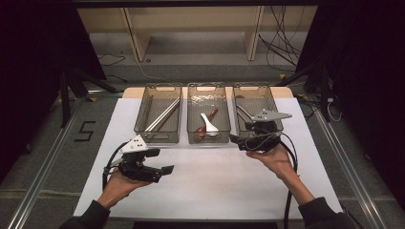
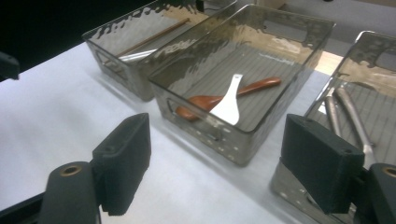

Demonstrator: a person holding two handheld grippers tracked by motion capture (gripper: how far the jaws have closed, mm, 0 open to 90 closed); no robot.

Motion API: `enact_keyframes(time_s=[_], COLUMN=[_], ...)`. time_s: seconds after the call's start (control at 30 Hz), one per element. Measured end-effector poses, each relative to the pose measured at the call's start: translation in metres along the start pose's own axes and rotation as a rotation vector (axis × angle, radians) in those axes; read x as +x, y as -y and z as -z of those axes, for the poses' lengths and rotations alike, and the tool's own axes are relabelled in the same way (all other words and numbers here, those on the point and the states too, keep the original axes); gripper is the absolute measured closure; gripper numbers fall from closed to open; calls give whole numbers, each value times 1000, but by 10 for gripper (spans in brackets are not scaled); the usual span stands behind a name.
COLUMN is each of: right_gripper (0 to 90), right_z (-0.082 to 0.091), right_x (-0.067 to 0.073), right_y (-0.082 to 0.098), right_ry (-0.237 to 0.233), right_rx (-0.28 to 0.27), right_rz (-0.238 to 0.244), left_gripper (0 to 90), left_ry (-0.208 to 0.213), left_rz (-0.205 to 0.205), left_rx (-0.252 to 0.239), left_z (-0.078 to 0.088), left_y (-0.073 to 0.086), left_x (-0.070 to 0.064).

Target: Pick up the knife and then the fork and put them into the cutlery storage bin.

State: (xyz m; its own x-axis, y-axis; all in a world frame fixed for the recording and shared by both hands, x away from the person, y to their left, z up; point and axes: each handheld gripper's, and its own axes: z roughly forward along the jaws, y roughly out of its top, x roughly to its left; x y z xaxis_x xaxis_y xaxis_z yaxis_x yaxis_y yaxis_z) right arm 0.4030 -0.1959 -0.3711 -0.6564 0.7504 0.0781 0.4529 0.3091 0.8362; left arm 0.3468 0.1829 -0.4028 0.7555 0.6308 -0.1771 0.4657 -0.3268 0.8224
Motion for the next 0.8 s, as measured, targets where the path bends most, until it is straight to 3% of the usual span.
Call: enact_keyframes(time_s=[0.8], right_gripper=[242], right_z=[17], right_x=[19], right_y=[28], right_ry=[-35], right_rx=[-68], right_rz=[25], left_gripper=[156], left_ry=[3], left_rz=[3], left_rx=[-9], left_z=[1], left_y=[0], left_x=[-1])
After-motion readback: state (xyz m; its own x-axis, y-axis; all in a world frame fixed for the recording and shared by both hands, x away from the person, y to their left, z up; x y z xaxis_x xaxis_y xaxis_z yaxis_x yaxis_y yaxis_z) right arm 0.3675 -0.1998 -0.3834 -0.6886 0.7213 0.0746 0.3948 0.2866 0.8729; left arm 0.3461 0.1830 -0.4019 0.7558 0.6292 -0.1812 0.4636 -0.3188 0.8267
